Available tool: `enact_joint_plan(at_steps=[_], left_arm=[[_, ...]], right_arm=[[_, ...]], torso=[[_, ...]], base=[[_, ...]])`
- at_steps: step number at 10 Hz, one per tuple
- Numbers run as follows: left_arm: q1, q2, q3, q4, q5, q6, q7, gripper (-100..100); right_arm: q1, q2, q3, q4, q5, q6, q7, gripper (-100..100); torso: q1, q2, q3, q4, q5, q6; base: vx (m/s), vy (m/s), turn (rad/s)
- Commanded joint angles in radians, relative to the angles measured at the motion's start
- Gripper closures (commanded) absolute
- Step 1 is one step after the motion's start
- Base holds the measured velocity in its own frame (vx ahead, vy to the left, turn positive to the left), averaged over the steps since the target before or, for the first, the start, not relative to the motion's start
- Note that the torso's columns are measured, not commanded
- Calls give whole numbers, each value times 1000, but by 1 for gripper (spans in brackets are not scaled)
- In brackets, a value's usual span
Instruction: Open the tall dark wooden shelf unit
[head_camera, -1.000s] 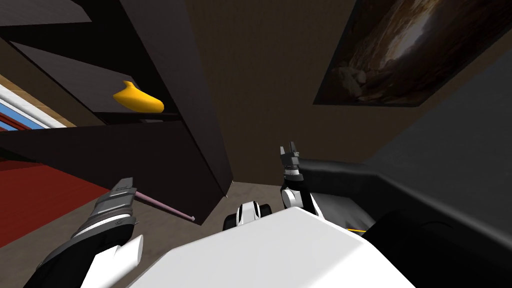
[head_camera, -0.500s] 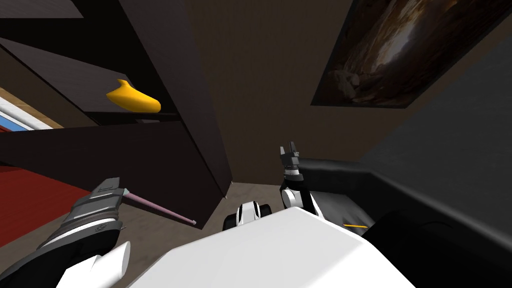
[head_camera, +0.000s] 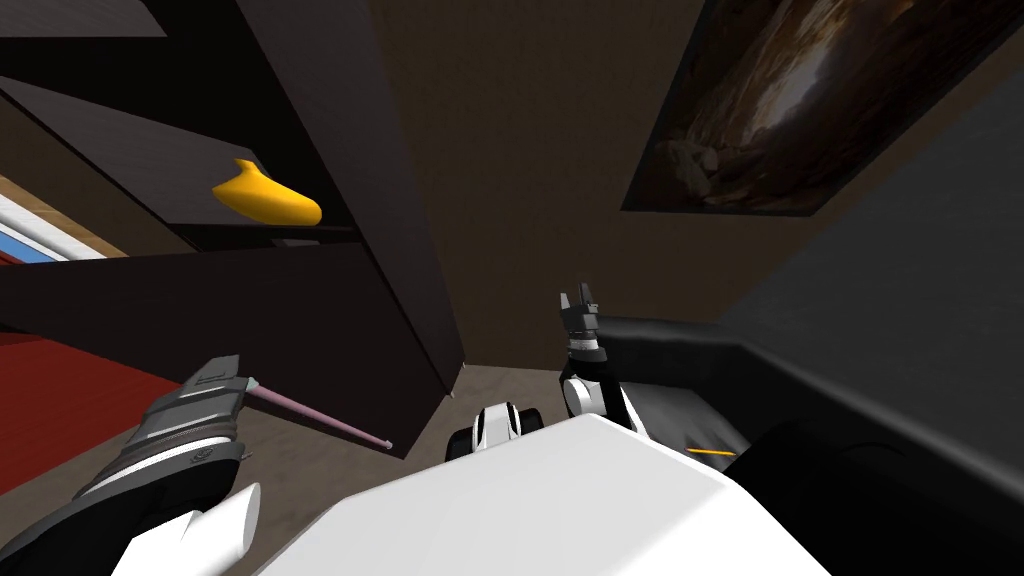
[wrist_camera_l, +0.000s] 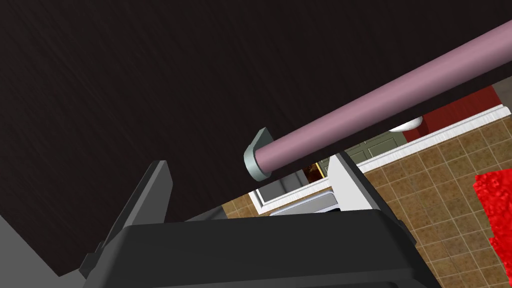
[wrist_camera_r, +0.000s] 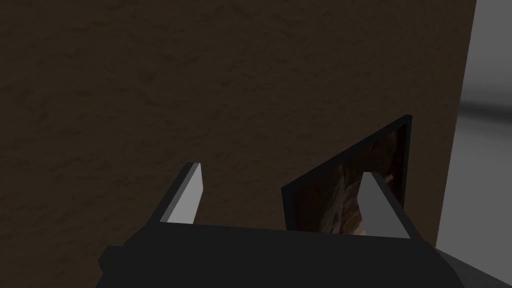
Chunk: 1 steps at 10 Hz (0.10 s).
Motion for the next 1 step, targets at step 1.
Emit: enact_joint_plan(at_steps=[1], left_arm=[[0, 0, 0, 0, 0, 0, 0, 0]], right_arm=[[0, 0, 0, 0, 0, 0, 0, 0]], torso=[[0, 0, 0, 0, 0, 0]], base=[[0, 0, 0]])
